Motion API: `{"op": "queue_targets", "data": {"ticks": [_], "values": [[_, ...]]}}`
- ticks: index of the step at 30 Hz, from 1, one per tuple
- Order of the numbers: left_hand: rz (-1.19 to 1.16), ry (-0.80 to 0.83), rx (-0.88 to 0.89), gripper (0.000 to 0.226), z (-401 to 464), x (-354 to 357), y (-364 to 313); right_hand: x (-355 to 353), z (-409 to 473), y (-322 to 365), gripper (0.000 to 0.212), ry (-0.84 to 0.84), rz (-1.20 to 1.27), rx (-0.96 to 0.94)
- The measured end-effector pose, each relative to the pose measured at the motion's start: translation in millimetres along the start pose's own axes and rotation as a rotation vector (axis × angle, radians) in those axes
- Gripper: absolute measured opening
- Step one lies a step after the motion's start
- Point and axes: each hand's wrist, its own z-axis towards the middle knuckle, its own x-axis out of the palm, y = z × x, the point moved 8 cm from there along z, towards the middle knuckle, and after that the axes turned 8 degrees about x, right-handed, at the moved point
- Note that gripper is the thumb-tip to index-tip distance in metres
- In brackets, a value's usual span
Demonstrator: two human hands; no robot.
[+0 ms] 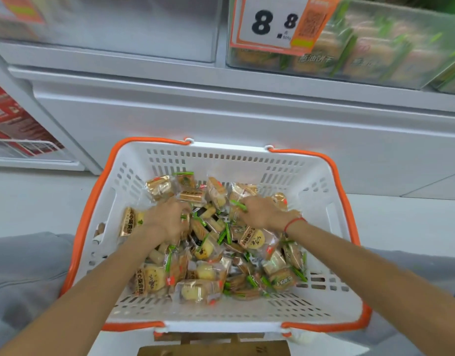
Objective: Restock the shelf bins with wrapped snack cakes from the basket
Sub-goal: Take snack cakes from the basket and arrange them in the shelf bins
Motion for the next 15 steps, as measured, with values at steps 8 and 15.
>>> {"op": "queue_targets", "data": {"ticks": [8,15], "values": [[-0.654,-0.038,0.189,0.043,-2.5,-84.7,-80.1,-117.2,-65.5,-1.6,0.021,0.120,0.418,-0.051],[-0.952,-0.217,0.387,0.017,-38.7,-166.2,-134.8,-190.8,-136.6,8.4,0.031,0.080,0.647,-0.246]]}}
